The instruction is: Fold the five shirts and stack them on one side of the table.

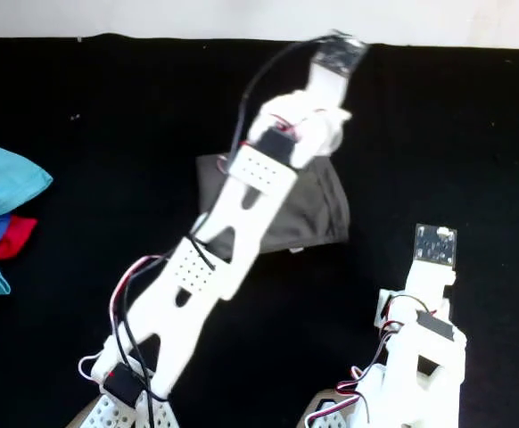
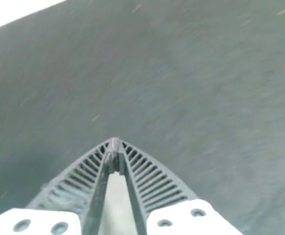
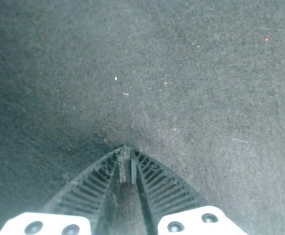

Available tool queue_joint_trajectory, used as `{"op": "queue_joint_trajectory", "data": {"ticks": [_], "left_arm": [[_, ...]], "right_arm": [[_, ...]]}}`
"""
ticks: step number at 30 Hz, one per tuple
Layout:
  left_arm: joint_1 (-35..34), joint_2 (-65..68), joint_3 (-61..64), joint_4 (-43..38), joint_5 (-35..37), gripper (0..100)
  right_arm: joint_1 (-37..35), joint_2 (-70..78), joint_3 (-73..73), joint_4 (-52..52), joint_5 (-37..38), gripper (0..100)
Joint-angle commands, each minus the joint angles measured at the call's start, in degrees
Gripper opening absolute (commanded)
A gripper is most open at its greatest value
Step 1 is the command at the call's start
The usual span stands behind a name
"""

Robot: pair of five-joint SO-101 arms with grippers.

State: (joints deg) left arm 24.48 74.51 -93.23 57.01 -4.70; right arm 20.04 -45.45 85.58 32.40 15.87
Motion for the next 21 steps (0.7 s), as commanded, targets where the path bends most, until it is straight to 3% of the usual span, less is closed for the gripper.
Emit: {"op": "queue_joint_trajectory", "data": {"ticks": [1,11,21], "left_arm": [[-1.2,-0.1,-1.7,2.7,0.3,1],[4.1,8.3,-2.0,2.6,0.3,1],[9.1,5.2,-2.1,3.1,0.3,1]], "right_arm": [[-0.6,0.0,0.5,-1.5,-0.4,0.6],[-0.6,0.0,0.5,-1.5,-0.4,0.6],[-0.6,0.0,0.5,-1.5,-0.4,0.6]]}}
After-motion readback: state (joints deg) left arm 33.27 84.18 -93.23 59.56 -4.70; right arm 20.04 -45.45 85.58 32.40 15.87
